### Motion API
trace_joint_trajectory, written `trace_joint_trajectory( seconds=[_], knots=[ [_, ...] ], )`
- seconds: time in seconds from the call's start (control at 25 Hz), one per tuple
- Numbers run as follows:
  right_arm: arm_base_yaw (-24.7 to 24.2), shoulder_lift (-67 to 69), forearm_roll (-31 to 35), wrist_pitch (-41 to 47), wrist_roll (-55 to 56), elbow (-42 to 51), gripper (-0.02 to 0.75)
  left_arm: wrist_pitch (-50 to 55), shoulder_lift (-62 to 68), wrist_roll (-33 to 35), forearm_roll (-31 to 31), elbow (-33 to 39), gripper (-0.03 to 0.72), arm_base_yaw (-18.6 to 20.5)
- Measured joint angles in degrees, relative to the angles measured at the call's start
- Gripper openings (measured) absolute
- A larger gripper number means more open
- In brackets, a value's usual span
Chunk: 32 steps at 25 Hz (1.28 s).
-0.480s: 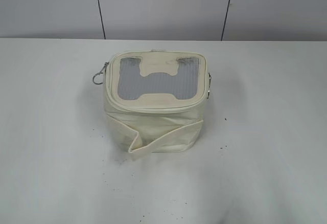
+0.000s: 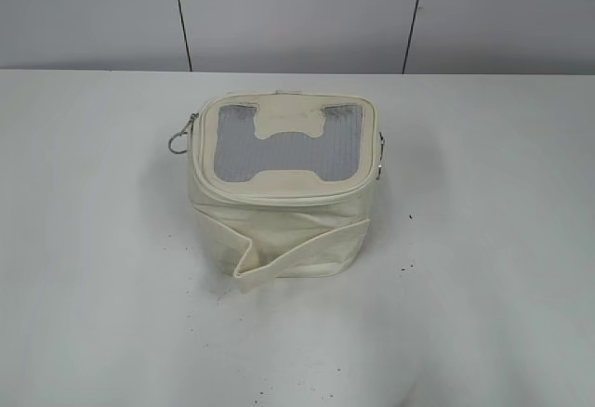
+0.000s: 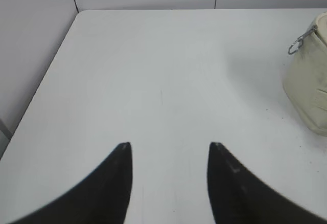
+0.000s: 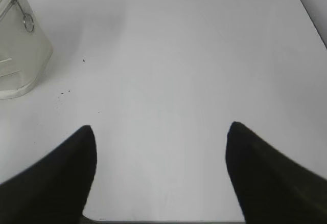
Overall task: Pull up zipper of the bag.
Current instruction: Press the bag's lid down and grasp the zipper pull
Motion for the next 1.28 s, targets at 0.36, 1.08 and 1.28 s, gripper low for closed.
trace_joint_trajectory(
  seconds=[0.36, 1.08, 1.28],
  knots=[
    [0.0, 0.0, 0.0, 0.0, 0.0, 0.0, 0.588, 0.0, 0.0, 0.0, 0.41, 0.0, 0.368, 0.0],
    [0.0, 0.0, 0.0, 0.0, 0.0, 0.0, 0.588, 0.0, 0.0, 0.0, 0.35, 0.0, 0.368, 0.0],
    [0.0, 0.0, 0.05, 0.0, 0.0, 0.0, 0.588, 0.0, 0.0, 0.0, 0.0, 0.0, 0.368, 0.0]
  ],
)
